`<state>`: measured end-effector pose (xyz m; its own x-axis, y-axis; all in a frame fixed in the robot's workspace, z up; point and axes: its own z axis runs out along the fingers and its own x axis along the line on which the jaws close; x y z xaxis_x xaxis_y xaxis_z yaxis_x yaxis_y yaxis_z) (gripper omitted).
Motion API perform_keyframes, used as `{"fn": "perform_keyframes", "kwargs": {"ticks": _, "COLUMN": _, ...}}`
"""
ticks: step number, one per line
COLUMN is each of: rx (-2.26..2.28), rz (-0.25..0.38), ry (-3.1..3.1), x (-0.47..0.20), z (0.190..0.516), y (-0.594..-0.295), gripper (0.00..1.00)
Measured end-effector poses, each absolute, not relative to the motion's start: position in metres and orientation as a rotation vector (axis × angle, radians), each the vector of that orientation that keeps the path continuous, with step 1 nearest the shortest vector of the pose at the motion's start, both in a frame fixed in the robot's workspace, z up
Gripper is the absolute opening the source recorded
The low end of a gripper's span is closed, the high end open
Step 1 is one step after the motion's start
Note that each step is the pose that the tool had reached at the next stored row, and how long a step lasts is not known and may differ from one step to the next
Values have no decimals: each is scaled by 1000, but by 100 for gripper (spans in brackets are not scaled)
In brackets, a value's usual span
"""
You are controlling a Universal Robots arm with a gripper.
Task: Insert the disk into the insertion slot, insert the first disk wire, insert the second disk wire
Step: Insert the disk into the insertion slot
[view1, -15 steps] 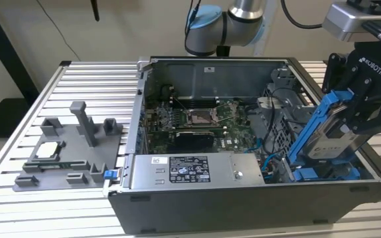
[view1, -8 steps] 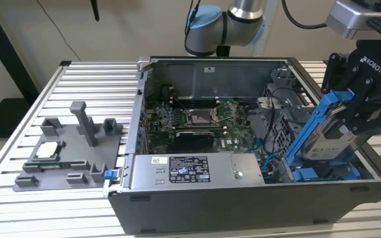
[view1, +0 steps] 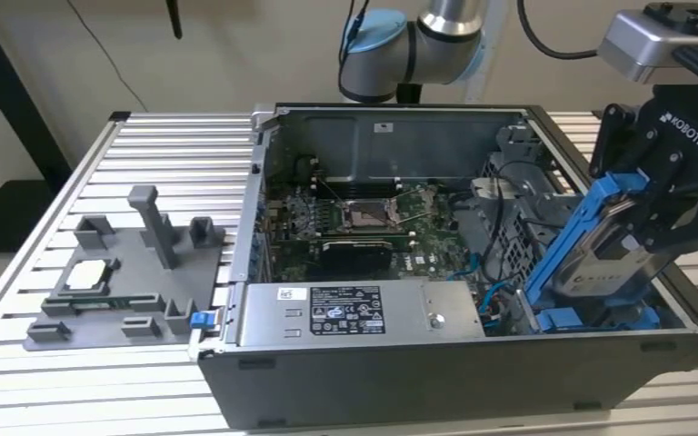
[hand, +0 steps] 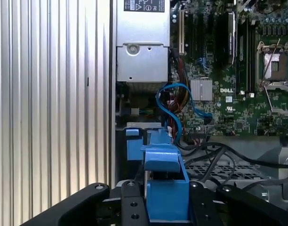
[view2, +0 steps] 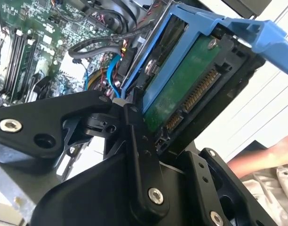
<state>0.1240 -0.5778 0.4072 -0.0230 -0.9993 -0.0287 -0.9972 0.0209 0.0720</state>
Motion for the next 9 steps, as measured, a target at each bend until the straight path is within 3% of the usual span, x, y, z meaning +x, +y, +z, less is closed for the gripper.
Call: {"fn": "perform_keyframes", "kwargs": {"ticks": 9, "rx": 2175, "rz": -111, "ry": -2223, "x": 124, "z": 392, "y": -578, "gripper": 0}}
